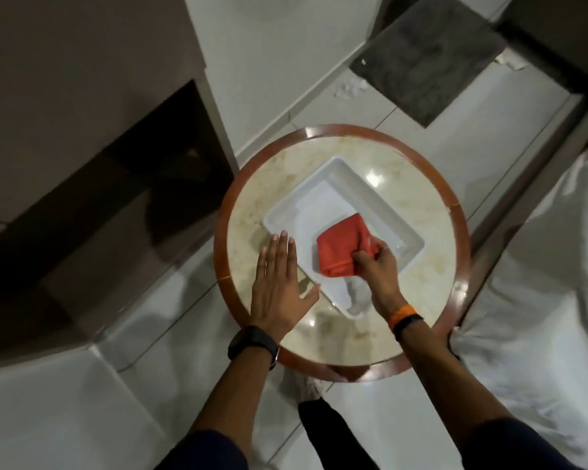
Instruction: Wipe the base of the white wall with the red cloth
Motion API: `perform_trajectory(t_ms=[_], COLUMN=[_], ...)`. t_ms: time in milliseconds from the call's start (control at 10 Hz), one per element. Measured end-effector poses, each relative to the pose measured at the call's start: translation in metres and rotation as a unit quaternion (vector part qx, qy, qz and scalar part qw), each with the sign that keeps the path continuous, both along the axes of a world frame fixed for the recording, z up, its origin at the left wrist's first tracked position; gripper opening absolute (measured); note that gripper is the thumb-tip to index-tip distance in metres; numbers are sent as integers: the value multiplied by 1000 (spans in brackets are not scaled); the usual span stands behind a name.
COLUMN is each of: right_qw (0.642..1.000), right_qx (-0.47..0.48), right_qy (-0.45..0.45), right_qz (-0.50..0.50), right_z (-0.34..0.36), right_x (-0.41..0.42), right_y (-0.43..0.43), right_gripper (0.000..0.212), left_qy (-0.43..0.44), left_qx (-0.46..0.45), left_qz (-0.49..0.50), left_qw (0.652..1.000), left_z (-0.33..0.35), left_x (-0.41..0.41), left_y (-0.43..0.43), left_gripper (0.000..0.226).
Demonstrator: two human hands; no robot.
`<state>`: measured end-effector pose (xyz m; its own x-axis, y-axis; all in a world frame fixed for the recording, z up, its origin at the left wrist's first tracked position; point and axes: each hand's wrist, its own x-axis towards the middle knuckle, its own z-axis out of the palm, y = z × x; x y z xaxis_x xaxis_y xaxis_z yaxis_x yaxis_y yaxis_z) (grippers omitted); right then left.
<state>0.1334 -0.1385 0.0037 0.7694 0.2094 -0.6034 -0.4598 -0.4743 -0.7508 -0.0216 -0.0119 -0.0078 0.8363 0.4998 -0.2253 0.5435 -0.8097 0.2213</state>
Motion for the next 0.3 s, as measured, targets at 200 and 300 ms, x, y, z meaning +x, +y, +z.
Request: perform_trajectory(t_ms=[200, 300], right_qw=[971, 896], right_qx=[-152, -253], right_qy=[-16, -200], right_qz=[186, 305], right_z=[-14, 12], right_x=[20, 9], right_y=[0, 16], right_gripper=[56, 75], left_qy=[92, 70], left_qx=[-17, 31], left_qz=[5, 1], left_qw=[996, 997], left_z=[-8, 20], left_x=[24, 12], left_y=[-7, 5], left_gripper=[105, 102])
